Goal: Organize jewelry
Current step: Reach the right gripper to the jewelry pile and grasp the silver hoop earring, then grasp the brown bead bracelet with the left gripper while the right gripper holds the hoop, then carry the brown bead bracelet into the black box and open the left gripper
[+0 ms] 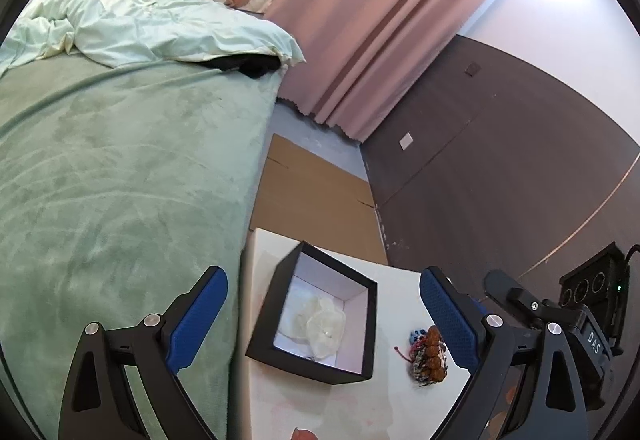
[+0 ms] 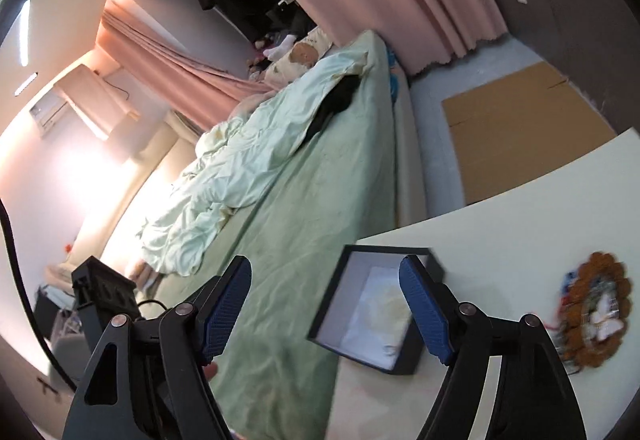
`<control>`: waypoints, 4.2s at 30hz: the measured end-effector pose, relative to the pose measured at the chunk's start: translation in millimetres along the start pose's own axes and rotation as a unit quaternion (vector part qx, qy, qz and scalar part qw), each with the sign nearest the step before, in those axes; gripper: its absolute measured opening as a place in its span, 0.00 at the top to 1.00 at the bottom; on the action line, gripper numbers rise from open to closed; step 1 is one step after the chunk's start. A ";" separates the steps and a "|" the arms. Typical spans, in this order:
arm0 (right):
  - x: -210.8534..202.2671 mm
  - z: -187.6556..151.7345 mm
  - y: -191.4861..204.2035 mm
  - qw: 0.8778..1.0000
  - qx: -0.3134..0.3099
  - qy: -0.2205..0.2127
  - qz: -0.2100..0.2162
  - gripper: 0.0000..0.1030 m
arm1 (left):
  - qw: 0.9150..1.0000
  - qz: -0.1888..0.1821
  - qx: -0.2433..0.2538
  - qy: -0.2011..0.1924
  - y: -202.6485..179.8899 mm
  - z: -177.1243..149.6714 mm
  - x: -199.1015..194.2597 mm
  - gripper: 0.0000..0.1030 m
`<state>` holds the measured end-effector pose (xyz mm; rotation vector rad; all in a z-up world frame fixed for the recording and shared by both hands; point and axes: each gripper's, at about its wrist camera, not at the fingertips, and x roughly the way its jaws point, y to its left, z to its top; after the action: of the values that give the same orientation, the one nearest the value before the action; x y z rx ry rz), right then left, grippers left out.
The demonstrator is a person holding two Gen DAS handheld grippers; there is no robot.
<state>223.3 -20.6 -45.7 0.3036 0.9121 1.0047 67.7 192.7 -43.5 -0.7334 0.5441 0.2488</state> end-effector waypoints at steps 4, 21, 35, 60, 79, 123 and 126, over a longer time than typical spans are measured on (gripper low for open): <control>-24.9 -1.6 -19.2 1.000 0.014 -0.006 -0.026 0.25 | 1.000 -0.001 0.027 0.012 -15.4 -8.1 6.2 0.06; -113.9 -3.0 -89.2 0.991 0.056 -0.016 -0.121 0.25 | 0.992 -0.033 0.118 0.041 -83.0 -50.3 27.7 0.06; -74.8 -12.9 -126.9 0.985 0.094 0.065 -0.131 0.57 | 0.984 -0.044 0.156 0.073 -110.5 -73.5 57.9 0.27; -46.0 -7.5 -153.2 0.981 0.139 0.107 -0.080 0.95 | 0.985 -0.032 0.152 0.082 -112.9 -68.9 93.1 0.30; -99.3 18.1 -167.3 0.983 0.179 0.031 -0.033 0.96 | 0.967 -0.049 0.199 0.152 -159.1 -119.2 148.4 0.46; -93.5 7.2 -128.9 0.988 0.156 -0.002 -0.013 0.96 | 0.980 -0.098 0.174 0.026 -149.9 -64.7 39.4 0.81; -86.2 6.7 -115.9 0.990 0.143 -0.004 -0.002 0.96 | 0.981 -0.084 0.173 0.010 -140.3 -55.7 29.6 0.81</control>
<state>278.5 -152.5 -67.1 0.5463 1.0506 0.8677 127.0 53.7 -14.6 -0.4406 0.5250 -0.0128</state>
